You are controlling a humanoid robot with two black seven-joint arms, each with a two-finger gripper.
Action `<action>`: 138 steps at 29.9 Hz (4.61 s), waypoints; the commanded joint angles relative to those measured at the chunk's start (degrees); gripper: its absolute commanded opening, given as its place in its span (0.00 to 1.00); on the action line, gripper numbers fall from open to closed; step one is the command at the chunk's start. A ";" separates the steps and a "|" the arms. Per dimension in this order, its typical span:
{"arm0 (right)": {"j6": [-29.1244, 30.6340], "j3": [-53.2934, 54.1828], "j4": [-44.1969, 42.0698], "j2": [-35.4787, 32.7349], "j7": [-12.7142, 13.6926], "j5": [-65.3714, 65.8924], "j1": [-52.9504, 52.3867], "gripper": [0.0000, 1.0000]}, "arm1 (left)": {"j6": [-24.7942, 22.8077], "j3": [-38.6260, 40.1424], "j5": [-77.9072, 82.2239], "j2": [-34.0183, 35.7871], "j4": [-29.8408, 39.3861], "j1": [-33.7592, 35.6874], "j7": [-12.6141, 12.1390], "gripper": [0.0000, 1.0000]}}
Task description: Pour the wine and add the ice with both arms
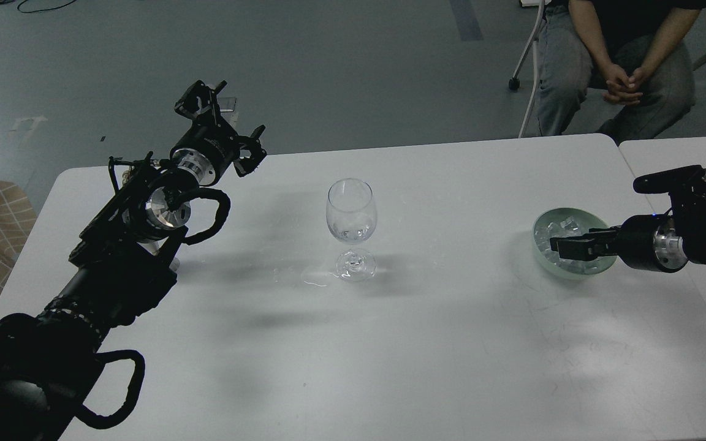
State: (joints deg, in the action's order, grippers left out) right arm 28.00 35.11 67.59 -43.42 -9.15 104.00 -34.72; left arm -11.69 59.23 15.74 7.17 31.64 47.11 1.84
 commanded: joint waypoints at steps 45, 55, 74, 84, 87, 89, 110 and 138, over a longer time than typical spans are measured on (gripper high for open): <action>0.00 0.93 2.37 -1.31 2.56 -1.52 0.62 0.00 | 0.27 -0.08 0.08 0.13 0.00 0.00 0.00 0.98; 0.00 3.04 9.76 -11.68 2.47 -10.48 -5.97 0.00 | 0.18 -0.17 0.08 0.74 0.00 0.09 0.00 0.98; 0.00 2.78 17.32 -3.43 5.81 -16.02 -26.72 0.00 | 0.09 -0.79 0.08 0.74 0.00 0.44 0.00 0.98; 0.00 -0.64 17.14 10.10 9.94 -15.41 -27.77 0.00 | 0.01 -0.79 0.08 1.01 0.00 0.53 0.00 0.98; 0.00 -4.50 16.62 12.65 10.20 -14.88 -28.73 0.00 | 0.09 -0.79 0.08 0.83 0.00 0.53 0.00 0.98; 0.00 -5.92 16.44 13.71 10.38 -14.53 -29.09 0.00 | 0.00 -0.79 0.08 0.74 0.00 0.53 0.00 0.98; 0.00 -11.02 10.64 25.05 10.91 -11.27 -28.04 0.00 | 0.09 -0.79 0.00 0.74 0.00 0.53 0.00 0.98; 0.00 -12.17 10.55 25.67 12.14 -11.27 -27.16 0.12 | 0.00 -0.79 0.00 1.01 0.00 0.62 0.00 0.98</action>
State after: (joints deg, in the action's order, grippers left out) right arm 28.00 22.93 78.15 -17.73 2.96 92.73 -61.88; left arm -11.68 58.45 15.73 8.11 31.64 47.73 1.84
